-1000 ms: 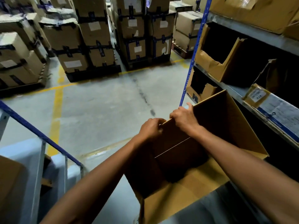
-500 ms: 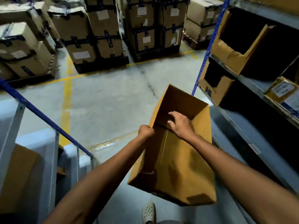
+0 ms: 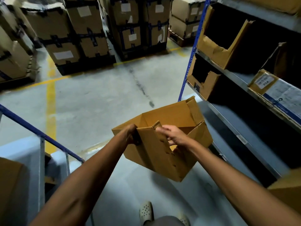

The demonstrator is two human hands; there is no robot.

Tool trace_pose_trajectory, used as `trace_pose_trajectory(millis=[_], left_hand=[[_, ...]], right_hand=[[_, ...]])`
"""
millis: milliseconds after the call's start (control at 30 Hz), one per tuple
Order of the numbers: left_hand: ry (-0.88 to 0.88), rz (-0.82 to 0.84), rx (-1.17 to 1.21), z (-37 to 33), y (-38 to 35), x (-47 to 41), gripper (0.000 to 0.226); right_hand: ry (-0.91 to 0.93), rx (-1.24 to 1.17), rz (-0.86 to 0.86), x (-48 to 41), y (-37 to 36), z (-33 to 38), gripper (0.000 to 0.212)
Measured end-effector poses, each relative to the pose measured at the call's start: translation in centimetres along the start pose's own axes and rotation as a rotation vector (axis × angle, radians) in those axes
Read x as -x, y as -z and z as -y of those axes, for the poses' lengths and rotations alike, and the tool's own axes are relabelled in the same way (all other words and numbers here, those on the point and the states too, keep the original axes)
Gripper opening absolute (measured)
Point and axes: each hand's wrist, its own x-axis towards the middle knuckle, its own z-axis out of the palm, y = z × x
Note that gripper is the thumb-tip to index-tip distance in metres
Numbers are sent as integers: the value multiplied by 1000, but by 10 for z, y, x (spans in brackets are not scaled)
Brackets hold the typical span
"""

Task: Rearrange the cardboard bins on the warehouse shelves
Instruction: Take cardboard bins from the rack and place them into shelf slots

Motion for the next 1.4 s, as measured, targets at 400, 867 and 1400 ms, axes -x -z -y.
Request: trace_pose_trajectory(millis=[400,867,1400], left_hand=[[-610,193,-211,-3,-19,68,37],[-711,-418,-823,6,-27,67,16],[-697,-474,-728,-21,-5,39,25]], right_hand=[[7,-25,-725,-33,-22,43,21],[-31,132,-464,-40,-40,41,26],[-401,156,-1056,2,40,-33,30]])
